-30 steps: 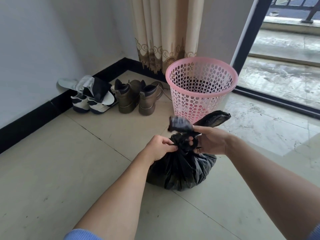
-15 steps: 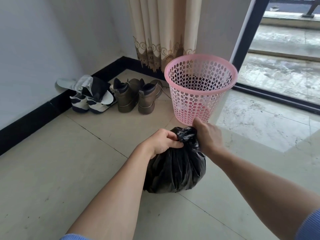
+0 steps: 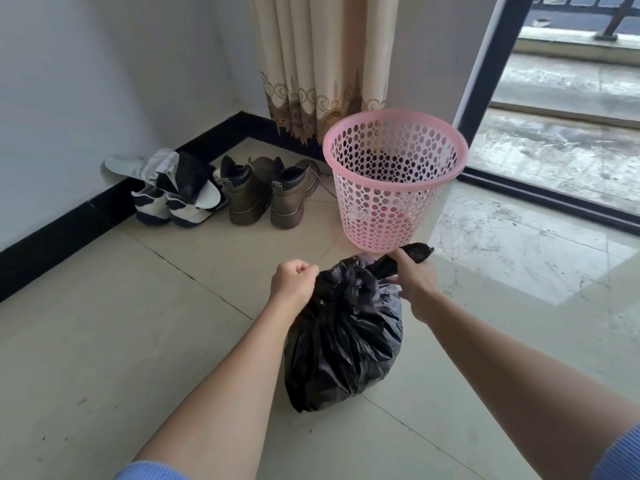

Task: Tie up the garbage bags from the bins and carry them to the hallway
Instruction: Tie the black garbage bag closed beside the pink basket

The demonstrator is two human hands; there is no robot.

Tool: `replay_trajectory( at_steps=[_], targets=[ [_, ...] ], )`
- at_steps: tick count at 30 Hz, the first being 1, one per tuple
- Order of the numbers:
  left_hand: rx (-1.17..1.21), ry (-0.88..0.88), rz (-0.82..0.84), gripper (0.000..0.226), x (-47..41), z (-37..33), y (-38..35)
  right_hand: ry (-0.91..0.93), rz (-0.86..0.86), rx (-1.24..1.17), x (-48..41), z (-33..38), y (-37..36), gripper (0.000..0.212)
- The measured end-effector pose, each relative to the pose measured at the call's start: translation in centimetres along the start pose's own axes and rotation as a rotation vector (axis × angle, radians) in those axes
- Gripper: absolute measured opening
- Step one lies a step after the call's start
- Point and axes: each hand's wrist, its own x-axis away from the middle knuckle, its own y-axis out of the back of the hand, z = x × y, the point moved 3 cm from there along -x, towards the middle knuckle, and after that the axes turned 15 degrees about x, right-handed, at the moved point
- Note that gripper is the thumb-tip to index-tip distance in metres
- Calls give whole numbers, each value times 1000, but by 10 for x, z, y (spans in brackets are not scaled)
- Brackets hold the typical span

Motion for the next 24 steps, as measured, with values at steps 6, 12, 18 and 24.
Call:
replay_trajectory(
  at_steps=[6,12,18,24],
  targets=[
    [-171,-218,226,22,14,-26,-56,-110,4,-160,-11,-11,13,48],
    [53,-5,282,15,8,-8,-71,-170,65,-202,-17,-18,16,17],
    [409,145,356,27,7,-8,-75,-243,124,-198,-18,-24,13,16],
    [455,223,316,20,7,-2,-69,-269,89,-240,-24,-27,20,18]
  ],
)
